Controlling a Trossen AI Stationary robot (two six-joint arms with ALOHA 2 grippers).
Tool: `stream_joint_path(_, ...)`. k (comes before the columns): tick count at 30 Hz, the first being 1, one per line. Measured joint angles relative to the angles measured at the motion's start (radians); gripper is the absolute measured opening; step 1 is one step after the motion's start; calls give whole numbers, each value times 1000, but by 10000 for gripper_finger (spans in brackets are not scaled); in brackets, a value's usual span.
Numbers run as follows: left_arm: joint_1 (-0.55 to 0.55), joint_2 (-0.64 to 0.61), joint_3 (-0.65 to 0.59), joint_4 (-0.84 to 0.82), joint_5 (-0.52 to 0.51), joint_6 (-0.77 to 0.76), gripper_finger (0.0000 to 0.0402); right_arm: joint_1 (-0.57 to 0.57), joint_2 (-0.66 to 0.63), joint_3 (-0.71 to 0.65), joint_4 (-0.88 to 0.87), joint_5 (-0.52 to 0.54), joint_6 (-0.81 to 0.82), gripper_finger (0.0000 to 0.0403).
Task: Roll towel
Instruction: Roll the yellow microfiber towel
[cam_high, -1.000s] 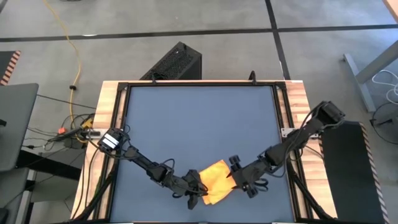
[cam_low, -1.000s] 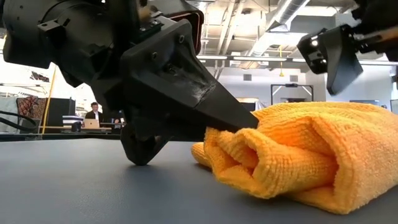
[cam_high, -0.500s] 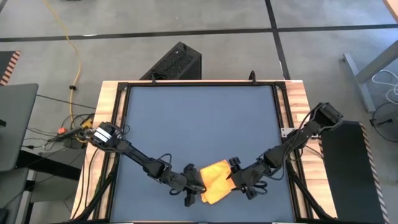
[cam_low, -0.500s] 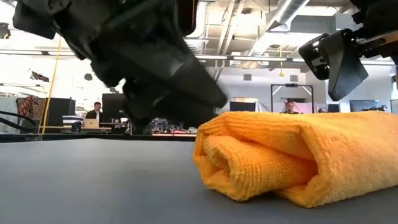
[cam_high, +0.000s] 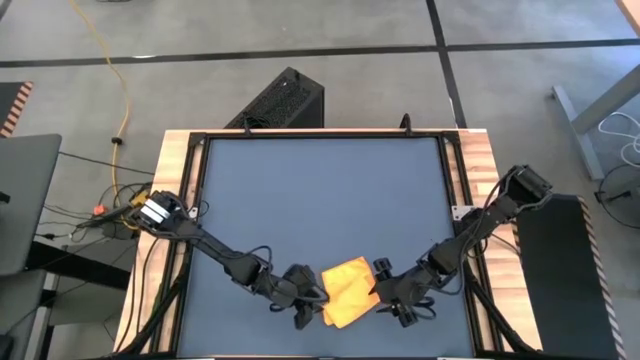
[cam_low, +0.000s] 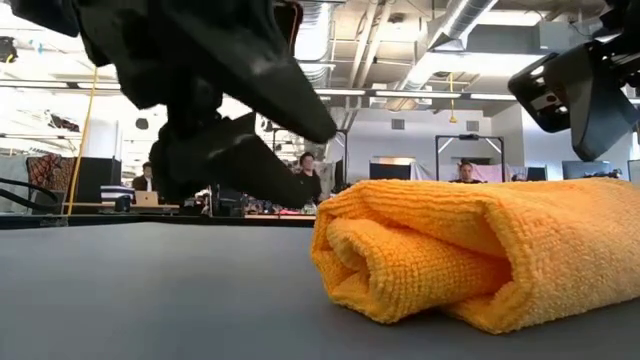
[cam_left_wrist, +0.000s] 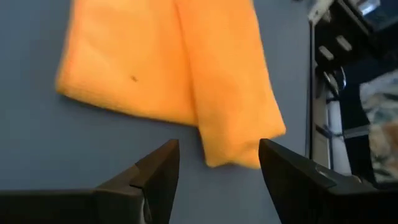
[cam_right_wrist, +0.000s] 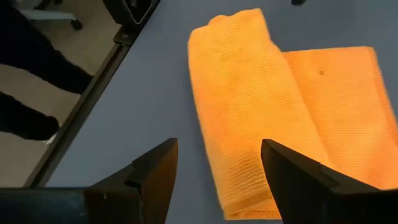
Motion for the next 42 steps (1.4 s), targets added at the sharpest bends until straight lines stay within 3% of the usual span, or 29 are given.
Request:
stream_joint_path(8, -1, 26, 1, 40, -19, -57, 208, 7, 0, 0, 1, 24, 8, 260)
stream_joint_path(15, 0, 158, 3, 265, 6, -127, 208, 10, 0, 0, 2, 28, 40, 260)
stream_joint_path(22, 0, 174, 24, 241, 39, -124, 200, 11, 0, 0, -1, 28, 41, 260)
stream_joint_path(26, 0, 178, 61, 175, 53, -92, 149, 11, 0, 0, -2, 40, 41, 260)
stream_joint_path(31, 8, 183, 102, 124, 94, -9, 24, 10, 0, 0, -2, 50, 40, 260)
stream_joint_path(38, 24, 176, 135, 104, 84, 115, 2, -9, -62, 0, -10, 57, 42, 260)
stream_joint_path(42, 23, 146, 196, -35, 59, 237, 1, -39, -140, 0, -38, 151, 43, 260)
